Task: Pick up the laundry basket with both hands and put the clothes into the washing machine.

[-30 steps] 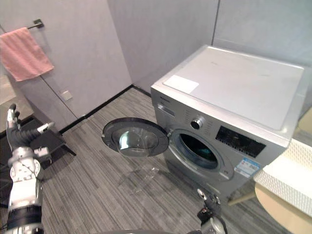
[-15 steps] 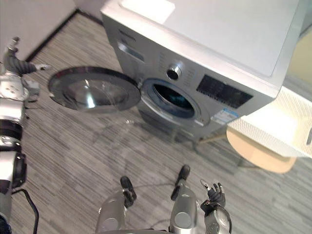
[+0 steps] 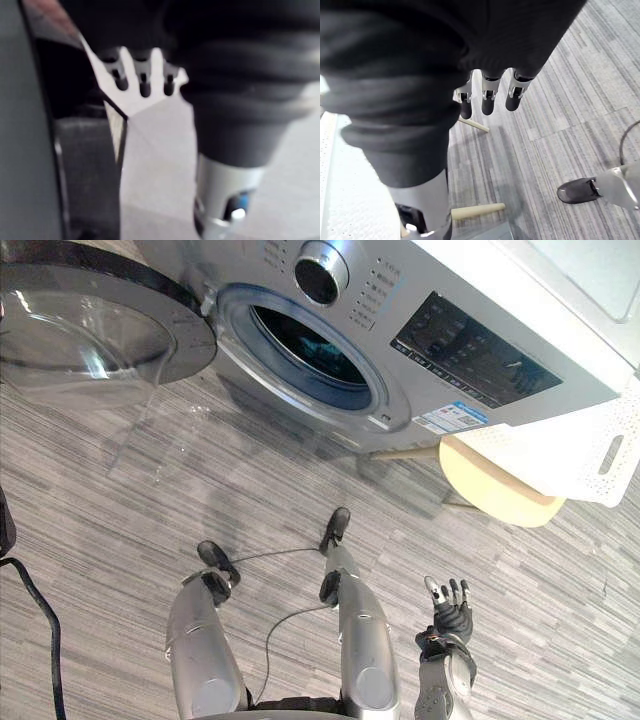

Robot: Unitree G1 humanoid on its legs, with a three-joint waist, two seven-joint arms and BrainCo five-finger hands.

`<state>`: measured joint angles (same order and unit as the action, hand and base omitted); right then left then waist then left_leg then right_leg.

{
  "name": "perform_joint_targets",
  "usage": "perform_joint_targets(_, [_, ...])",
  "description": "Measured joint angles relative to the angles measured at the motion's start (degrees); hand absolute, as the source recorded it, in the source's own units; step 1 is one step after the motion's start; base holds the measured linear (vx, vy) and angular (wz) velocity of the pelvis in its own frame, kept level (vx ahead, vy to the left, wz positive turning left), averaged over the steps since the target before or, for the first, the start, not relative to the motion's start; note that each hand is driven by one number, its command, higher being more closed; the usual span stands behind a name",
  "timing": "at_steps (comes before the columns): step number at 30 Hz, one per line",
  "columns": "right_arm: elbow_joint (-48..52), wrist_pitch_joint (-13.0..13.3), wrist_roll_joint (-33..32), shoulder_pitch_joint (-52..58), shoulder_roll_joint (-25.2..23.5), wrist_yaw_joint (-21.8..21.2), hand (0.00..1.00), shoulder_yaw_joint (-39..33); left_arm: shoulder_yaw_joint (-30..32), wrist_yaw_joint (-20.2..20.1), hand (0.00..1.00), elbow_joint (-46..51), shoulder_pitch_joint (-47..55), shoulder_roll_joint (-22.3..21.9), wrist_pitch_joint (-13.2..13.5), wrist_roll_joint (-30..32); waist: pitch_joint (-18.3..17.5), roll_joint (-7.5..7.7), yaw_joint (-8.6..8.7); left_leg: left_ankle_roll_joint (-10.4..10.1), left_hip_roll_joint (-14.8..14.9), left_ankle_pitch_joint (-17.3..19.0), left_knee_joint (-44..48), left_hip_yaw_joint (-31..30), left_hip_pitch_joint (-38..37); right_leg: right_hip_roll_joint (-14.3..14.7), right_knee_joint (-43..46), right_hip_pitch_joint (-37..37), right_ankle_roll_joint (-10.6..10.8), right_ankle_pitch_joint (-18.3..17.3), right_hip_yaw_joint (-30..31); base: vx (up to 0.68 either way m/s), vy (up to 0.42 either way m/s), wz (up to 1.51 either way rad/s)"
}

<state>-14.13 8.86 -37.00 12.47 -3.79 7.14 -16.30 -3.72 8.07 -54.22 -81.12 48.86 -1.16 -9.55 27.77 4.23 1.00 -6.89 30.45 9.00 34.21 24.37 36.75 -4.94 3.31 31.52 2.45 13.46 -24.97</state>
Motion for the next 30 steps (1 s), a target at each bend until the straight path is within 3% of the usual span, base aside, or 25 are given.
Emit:
perform_joint_targets(4, [0.09,0.11,-0.68,0.35,0.03,0.02,0.00,-0.90,2.16,1.89,0.00,2.05,0.52,-2.65,1.19,-1.75,0.01,0.02,-0.51,-0.14,1.47,0.07,0.71,0.64,0.19,1.08,-0.07,0.30,-0.02,-0.04,0.02,0.10,0.008,-0.14])
perform_joint_targets(7, [-0.30,-0.12,-0.65,0.39,0.04,0.07,0.00,-1.44,4.53,0.40,0.00,5.37,4.53,-6.26,3.19,-4.65,0.01,0.03,-0.43,-0.13,1.48,0.07,0.74,1.68,-0.89,0.61,1.09,0.25,-0.64,-0.60,0.07,0.07,0.050,-0.04])
perform_joint_targets(11, [-0.23,-0.60,-0.48,0.34,0.04,0.04,0.00,-1.49,4.66,-5.57,0.00,8.59,10.32,-14.24,4.29,-9.68,-0.05,0.10,-0.55,-0.21,1.43,0.30,0.68,2.68,-3.10,-0.12,3.94,-0.12,-0.63,-2.41,0.55,0.05,0.059,-0.01])
perform_joint_targets(13, [-0.22,-0.68,0.12,0.26,0.05,0.07,0.00,-1.49,9.49,-4.53,0.00,9.42,13.91,-20.74,6.65,-10.80,-0.19,0.28,-0.45,-0.22,1.48,0.95,0.46,3.53,-4.65,-0.42,5.56,-0.28,-0.02,-3.50,1.09,0.04,0.057,-0.05])
perform_joint_targets(16, [-0.21,-1.42,0.97,0.08,0.24,0.21,0.00,-1.53,9.74,-6.19,0.00,10.54,19.07,-24.67,6.65,-10.50,-1.15,0.42,-0.65,-0.21,0.67,0.92,-0.47,5.06,-6.88,-1.19,6.43,-0.62,-0.53,-3.86,1.74,0.04,0.049,-0.06])
perform_joint_targets(20, [-0.23,-2.56,3.02,-1.28,0.71,0.34,0.00,-1.48,-4.63,-8.51,0.00,6.21,43.70,-40.10,-0.13,-14.81,-3.64,0.20,0.04,-0.25,-2.35,0.78,-3.71,6.81,-12.55,-3.17,6.76,-4.02,-0.28,-4.58,2.13,0.08,0.084,0.12])
perform_joint_targets(22, [-2.36,-2.73,4.06,-3.08,1.33,0.40,0.00,-1.59,-13.58,-10.29,0.00,6.24,52.83,-45.82,-1.49,-18.20,-3.73,0.35,0.05,-0.04,-5.44,-0.40,-6.76,7.47,-14.63,-5.21,7.48,-4.36,0.25,-5.02,2.54,0.06,0.073,0.22])
perform_joint_targets(25, [-9.71,-3.06,4.74,-7.21,2.62,0.37,0.00,-1.58,-19.53,-11.54,0.00,10.36,57.42,-46.86,-1.41,-23.00,-3.81,0.32,1.13,0.31,-10.11,-3.37,-12.69,8.38,-19.20,-7.46,7.81,-6.04,0.54,-5.30,3.26,0.03,0.021,0.20])
perform_joint_targets(30, [-17.88,-3.04,6.33,-5.39,4.96,0.21,0.00,-3.09,-19.13,-11.71,0.00,36.78,63.81,-39.68,3.12,-28.09,-5.99,-2.78,1.97,0.45,-14.54,-5.28,-18.86,6.79,-24.51,-10.30,8.50,-10.18,2.32,-6.90,2.10,-0.03,0.008,0.25])
